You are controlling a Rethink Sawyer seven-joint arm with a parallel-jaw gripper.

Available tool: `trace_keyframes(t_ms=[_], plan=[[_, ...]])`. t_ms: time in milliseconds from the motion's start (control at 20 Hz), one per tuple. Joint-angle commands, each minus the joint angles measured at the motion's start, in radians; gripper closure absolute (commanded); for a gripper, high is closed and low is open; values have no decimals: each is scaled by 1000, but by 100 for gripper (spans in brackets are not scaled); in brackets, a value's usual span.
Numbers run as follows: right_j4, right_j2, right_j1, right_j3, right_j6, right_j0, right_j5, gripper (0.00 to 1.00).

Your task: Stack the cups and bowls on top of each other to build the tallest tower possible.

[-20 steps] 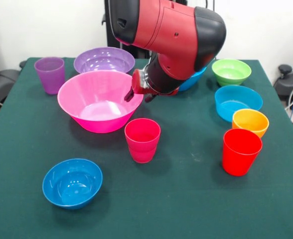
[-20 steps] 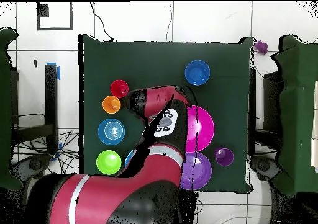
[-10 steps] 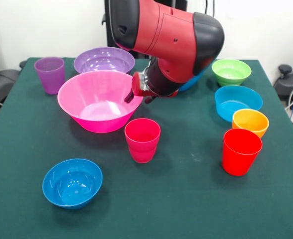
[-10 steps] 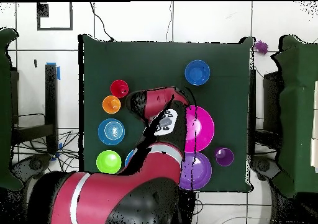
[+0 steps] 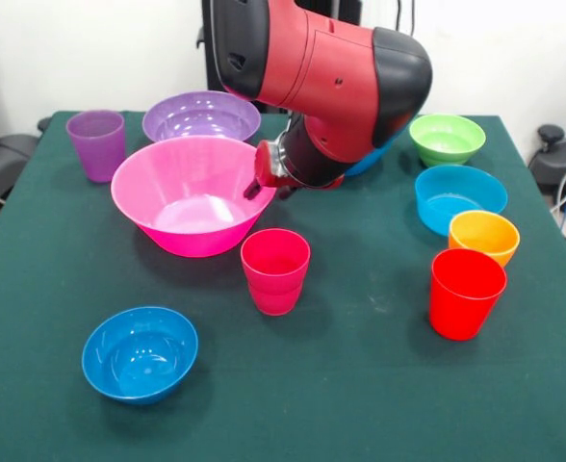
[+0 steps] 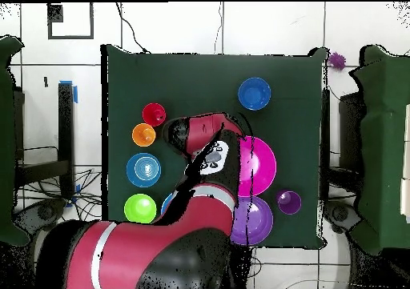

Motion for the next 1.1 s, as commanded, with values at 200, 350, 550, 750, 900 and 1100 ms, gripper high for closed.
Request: trace_keyframes(t_ms=[200,350,550,750,900,1100], plan=[[7,73,16,-21,164,20,-103,100],[8,72,12,-18,162,21,-92,100],[7,70,9,-15,167,23,-85,100],[-3,65,11,-21,167,26,-86,100],[-20,52,8,-26,162,36,-88,100],[-50,22,13,-75,144,56,-65,100]])
